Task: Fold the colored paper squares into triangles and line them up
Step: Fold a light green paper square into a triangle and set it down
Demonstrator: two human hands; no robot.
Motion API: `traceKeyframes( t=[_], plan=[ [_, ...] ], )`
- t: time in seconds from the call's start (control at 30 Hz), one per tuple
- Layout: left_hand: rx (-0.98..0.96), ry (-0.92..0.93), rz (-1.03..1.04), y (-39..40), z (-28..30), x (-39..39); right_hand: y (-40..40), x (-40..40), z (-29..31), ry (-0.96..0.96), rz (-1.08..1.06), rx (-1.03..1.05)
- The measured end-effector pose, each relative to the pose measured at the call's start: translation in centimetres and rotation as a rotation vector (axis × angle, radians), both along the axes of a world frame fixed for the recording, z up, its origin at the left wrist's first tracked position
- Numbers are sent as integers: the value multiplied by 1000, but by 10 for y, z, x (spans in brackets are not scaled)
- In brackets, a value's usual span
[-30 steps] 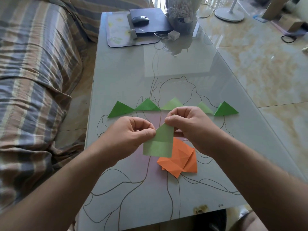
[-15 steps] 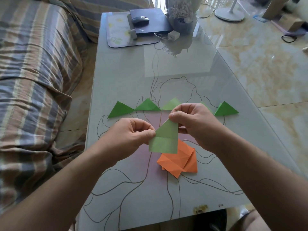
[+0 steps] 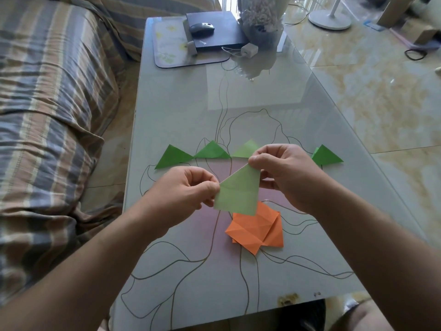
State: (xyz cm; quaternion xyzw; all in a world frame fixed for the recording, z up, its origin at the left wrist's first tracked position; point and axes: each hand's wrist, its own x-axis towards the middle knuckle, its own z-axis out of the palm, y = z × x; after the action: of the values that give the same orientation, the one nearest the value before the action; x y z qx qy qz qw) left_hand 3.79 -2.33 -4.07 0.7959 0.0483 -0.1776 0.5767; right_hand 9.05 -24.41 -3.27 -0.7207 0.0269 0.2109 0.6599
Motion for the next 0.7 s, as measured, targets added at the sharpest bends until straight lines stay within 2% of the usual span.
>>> traceKeyframes(
  t=[0.1, 0.23, 0.33, 0.7],
  plan=[
    [-31, 44, 23, 0, 2, 1, -2, 1, 1, 49, 34, 4],
    [-152, 103, 70, -1, 5, 2, -4, 1, 3, 170, 73, 125],
    [-166, 106, 31, 0, 2, 3, -5, 0, 2, 202, 83, 181],
    [-212, -26, 77, -4, -1, 1, -7, 1, -1, 205, 64, 210]
  ],
)
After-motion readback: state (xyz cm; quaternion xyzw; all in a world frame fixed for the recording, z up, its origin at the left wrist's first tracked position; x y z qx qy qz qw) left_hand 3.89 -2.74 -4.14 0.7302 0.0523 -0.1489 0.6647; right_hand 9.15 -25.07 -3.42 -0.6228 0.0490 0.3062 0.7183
